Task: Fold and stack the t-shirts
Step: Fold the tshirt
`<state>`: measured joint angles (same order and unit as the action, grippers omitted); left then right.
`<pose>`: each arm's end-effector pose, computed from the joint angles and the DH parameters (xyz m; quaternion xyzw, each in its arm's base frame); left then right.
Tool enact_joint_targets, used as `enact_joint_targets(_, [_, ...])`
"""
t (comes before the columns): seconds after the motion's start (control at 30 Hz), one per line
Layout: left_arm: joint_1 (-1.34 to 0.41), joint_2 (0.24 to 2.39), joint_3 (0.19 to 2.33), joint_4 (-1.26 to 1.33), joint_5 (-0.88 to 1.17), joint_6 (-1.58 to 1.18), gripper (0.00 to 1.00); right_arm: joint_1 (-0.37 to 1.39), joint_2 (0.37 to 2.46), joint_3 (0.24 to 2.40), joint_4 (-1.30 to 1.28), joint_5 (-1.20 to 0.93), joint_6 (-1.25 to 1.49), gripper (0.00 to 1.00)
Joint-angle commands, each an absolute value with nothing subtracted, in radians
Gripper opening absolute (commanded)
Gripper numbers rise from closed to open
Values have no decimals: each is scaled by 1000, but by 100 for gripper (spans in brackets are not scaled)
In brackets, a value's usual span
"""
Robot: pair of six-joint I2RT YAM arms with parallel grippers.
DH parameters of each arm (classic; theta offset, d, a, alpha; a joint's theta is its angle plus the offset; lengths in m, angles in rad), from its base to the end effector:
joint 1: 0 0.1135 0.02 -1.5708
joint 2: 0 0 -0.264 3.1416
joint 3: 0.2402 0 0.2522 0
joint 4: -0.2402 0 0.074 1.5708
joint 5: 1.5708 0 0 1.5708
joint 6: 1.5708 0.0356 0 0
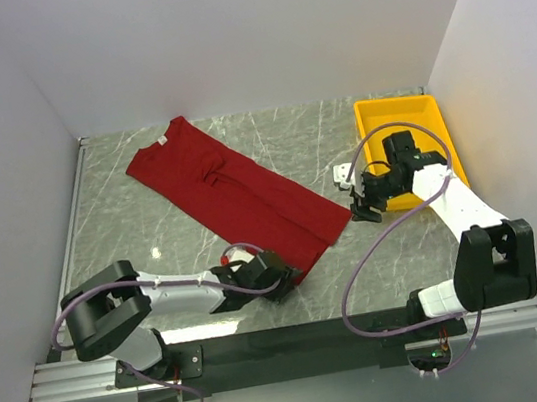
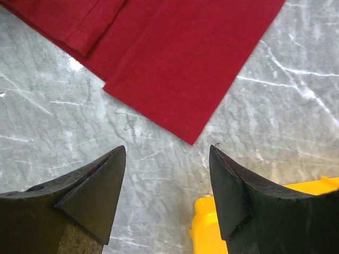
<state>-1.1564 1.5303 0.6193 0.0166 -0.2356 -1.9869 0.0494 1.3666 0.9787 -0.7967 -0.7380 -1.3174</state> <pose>0.1183 -0.2482 0.1358 -0.4136 0.8415 -0.3296 0.1106 0.2522 0.0364 0.2420 -0.6317 0.6661 0.1792 0.3539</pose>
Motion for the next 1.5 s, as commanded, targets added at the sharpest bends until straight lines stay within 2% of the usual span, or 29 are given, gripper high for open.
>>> enact_joint_targets(0.0, [-1163, 1586, 632, -49, -293, -2388, 56, 40, 1325, 948, -784, -753, -1341, 71])
enact_joint_targets(0.1, [-1163, 1617, 659, -83, -295, -2402, 53, 38, 1330, 956, -796, -765, -1353, 71])
enact_joint_targets(0.23, [-1163, 1652, 681, -104, -288, -2402, 39, 35, 1345, 971, -813, -778, -1361, 71])
enact_joint_targets(0.4, [-1163, 1628, 654, -152, -308, -2413, 38, 31, 1350, 965, -816, -776, -1376, 71])
enact_joint_targets(0.53, [-1163, 1592, 609, -137, -319, -2418, 29, 31, 1353, 962, -816, -788, -1373, 71])
enact_joint_targets(0.6, [-1163, 1572, 595, -136, -328, -2410, 31, 31, 1355, 966, -818, -793, -1368, 71])
enact_joint_targets(0.63, [-1163, 1565, 592, -143, -330, -2405, 40, 31, 1355, 968, -816, -790, -1367, 71])
enact_joint_targets(0.7, [-1163, 1546, 589, -152, -330, -2395, 49, 32, 1355, 963, -816, -788, -1365, 71])
enact_joint_targets(0.73, [-1163, 1542, 589, -156, -330, -2395, 57, 32, 1355, 962, -815, -787, -1365, 71])
enact_joint_targets(0.8, [-1163, 1536, 581, -158, -331, -2405, 63, 31, 1353, 959, -816, -790, -1364, 71])
enact_joint_targets(0.87, [-1163, 1532, 566, -126, -330, -2413, 65, 32, 1351, 954, -818, -795, -1361, 71])
enact_joint_targets(1.0, [-1161, 1557, 557, -103, -318, -2430, 63, 31, 1345, 948, -815, -788, -1361, 71])
enact_joint_targets(1.1, [-1157, 1585, 558, -66, -311, -2428, 57, 32, 1347, 948, -815, -779, -1359, 71])
enact_joint_targets(1.2, [-1141, 1606, 555, -23, -302, -2402, 45, 31, 1345, 943, -816, -776, -1365, 71])
enact_joint_targets(1.23, [-1138, 1612, 549, -9, -301, -2398, 33, 32, 1345, 942, -816, -772, -1368, 71])
enact_joint_targets(1.3, [-1132, 1611, 526, 29, -301, -2381, 18, 31, 1339, 930, -819, -765, -1393, 71])
enact_joint_targets(1.33, [-1129, 1603, 519, 41, -298, -2373, 0, 32, 1341, 927, -827, -759, -1410, 71])
enact_joint_targets(1.47, [-1124, 1543, 474, 51, -281, -2289, 0, 32, 1336, 901, -861, -743, -1575, 71])
